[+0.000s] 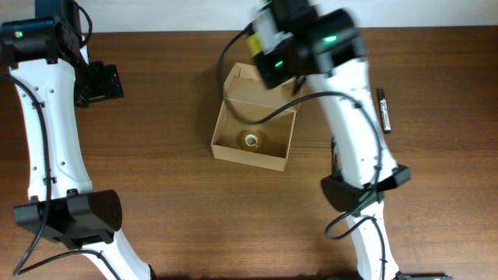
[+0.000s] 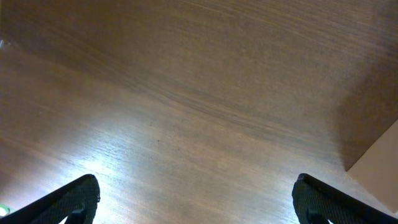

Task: Pack container
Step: 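Carry the yellow highlighter into the box and release it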

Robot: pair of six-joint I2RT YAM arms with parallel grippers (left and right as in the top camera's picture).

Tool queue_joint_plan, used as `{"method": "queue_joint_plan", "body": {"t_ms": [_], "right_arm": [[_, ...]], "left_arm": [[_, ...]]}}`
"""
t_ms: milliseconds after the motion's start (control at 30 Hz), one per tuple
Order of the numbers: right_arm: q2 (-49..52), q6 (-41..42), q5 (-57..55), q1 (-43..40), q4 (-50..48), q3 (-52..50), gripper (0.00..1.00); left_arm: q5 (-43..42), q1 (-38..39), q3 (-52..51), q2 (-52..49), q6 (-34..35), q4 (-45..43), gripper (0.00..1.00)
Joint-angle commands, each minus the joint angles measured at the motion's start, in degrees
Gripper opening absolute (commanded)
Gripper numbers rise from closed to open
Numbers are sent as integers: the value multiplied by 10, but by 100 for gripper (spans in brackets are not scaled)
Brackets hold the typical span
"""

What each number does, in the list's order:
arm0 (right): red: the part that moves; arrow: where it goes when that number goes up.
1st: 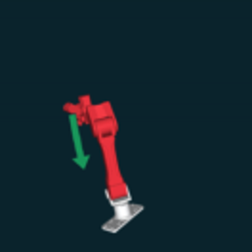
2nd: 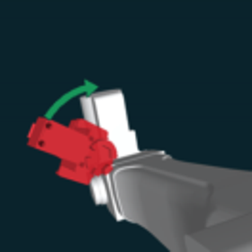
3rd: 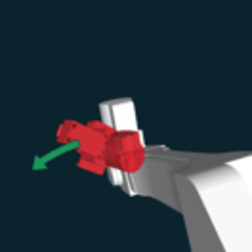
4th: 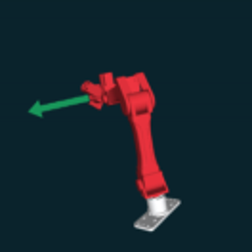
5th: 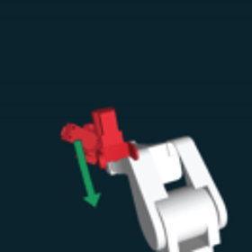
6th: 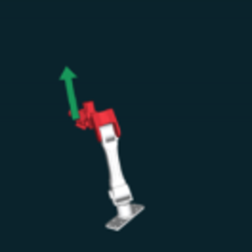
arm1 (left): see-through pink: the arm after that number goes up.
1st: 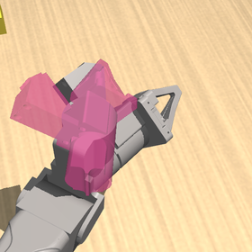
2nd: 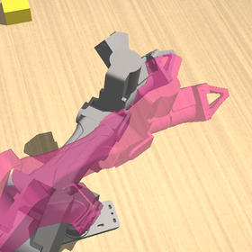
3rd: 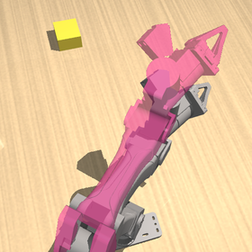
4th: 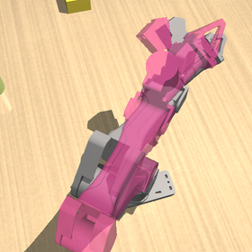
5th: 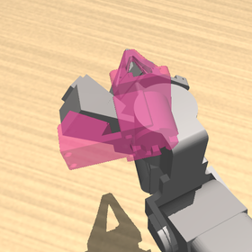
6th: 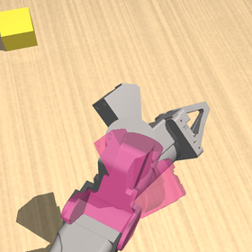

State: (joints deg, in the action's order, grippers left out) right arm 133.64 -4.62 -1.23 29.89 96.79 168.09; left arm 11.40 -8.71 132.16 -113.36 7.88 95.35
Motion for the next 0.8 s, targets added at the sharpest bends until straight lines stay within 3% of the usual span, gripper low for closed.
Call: {"method": "queue_joint_plan", "body": {"t_ms": [0, 367, 767], "right_arm": [[-5, -66, -44, 30, 5, -76, 4], [0, -184, -17, 38, -84, -372, 4], [1, -267, 43, 38, -203, -461, 4]], "left_arm": [[4, -2, -3, 5, -5, 0, 100], [4, -2, -3, 5, -5, 0, 100], [4, -2, -3, 5, -5, 0, 100]]}}
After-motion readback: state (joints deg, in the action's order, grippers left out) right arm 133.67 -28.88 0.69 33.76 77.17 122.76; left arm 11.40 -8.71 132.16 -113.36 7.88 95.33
